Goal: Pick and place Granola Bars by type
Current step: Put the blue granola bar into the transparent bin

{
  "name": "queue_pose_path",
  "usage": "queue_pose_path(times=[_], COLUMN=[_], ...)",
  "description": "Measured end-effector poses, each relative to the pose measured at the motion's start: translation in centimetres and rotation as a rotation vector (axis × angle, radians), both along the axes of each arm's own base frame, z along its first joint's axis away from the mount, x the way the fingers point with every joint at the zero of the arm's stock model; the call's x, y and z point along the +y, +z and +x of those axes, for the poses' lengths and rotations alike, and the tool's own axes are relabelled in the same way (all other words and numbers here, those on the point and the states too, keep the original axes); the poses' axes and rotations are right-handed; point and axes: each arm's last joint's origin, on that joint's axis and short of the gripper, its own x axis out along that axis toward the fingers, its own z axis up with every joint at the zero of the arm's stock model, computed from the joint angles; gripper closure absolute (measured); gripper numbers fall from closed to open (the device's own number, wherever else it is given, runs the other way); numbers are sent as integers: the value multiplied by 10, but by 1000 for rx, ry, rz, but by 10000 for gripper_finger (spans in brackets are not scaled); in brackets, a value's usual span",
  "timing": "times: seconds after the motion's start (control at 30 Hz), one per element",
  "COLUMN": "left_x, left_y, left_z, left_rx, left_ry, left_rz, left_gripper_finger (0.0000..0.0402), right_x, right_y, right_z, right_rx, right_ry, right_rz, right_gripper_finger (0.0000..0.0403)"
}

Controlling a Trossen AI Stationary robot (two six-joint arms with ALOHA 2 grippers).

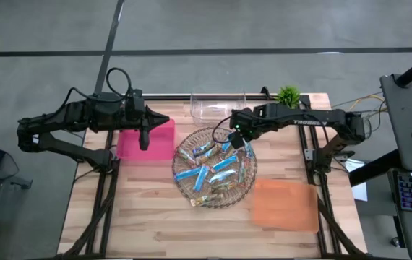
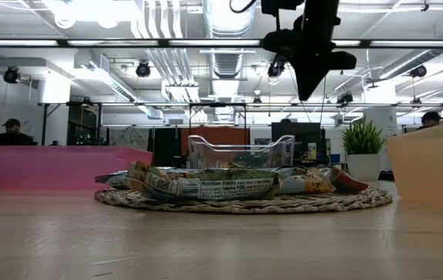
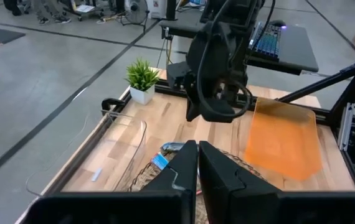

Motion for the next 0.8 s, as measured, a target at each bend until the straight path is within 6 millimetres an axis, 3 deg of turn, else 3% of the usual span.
queue_pose_path(times=[0.43,0.8], left_x=[0,0], left_y=[-2,-2], left_z=[0,0], left_rx=[20,20], left_ry=[2,1], left_rz=[-5,-5], left_gripper_finger=[401,401], right_x=[-15,-15], right_y=[-39,-48], right_z=[-20,-19], right_rx=[89,66], right_ry=[-144,-166], right_rz=[36,40], right_gripper_finger=[394,394])
